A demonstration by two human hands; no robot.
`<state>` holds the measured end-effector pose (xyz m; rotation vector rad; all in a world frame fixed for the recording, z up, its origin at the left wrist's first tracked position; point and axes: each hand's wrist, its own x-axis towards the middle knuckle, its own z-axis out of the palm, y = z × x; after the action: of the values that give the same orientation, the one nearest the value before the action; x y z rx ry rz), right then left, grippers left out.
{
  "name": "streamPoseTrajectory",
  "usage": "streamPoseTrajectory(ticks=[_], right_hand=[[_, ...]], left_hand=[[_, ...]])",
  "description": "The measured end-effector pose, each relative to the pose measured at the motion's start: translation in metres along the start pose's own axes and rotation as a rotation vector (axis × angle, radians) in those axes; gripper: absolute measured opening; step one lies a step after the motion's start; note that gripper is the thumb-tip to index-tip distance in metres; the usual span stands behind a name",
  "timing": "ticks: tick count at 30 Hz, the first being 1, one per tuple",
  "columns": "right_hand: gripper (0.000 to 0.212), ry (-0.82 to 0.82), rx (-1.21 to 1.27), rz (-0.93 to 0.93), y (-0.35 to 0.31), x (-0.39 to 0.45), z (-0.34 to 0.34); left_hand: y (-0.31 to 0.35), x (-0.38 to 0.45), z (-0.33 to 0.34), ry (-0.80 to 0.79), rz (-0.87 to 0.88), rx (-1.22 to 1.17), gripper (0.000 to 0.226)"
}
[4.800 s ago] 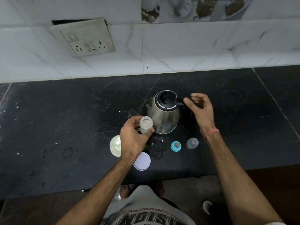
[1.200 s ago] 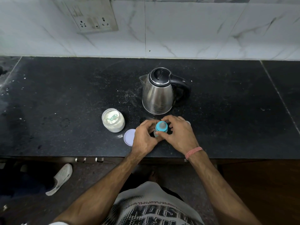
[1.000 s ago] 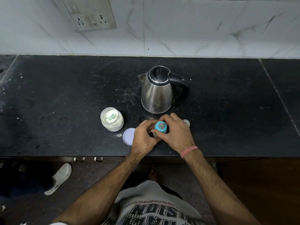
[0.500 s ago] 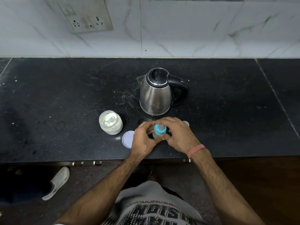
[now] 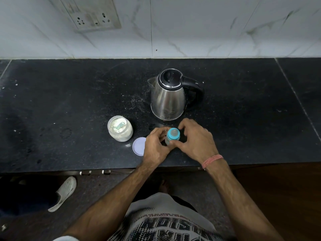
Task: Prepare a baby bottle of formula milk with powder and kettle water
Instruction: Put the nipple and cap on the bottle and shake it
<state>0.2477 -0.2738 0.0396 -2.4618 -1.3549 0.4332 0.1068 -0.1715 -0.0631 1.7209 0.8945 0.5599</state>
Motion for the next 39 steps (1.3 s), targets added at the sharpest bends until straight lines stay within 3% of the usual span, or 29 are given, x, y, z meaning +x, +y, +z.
streamPoseTrajectory(ticks=[3,8,13,15,17,23,27,33,39], right_hand=[[0.079,-0.136,0.086,-0.127,-0.002,0.002,-0.003],[0.044,-0.015,0.042,-0.061,-0.006,0.003,0.008],[0.067,0.093,-0.025,0.032,-0.007,0.001,0.012],[0.063,0.006,0.056,-0.047,-0.001,0.0,0.007],[0.074,-0.09,0.094,-0.152,0.004,0.0,0.003],[0.054,0.005,0.162,-0.084,0.003,0.007,0.014],[0.056,0.005,0.211,-0.072,0.007,0.007,0.016],[0.05,0.2,0.177,0.003,-0.003,-0.006,0.038],[0.06,0.116,0.205,-0.016,0.007,-0.003,0.043]], left_hand=[[0.0,0.0,0.001,0.016,0.004,0.003,0.065],[0.002,-0.001,0.001,0.018,-0.007,-0.012,0.056],[0.004,-0.001,0.0,0.031,0.013,0.064,0.053],[0.004,0.0,0.0,0.021,-0.008,0.026,0.058],[0.004,0.0,0.001,0.014,-0.015,0.014,0.065],[0.006,-0.002,0.001,0.025,-0.014,-0.001,0.066],[0.006,-0.002,0.001,0.03,-0.008,0.025,0.063],[0.008,-0.007,0.006,0.077,-0.021,0.002,0.05],[0.007,-0.005,0.006,0.071,-0.031,0.026,0.053]])
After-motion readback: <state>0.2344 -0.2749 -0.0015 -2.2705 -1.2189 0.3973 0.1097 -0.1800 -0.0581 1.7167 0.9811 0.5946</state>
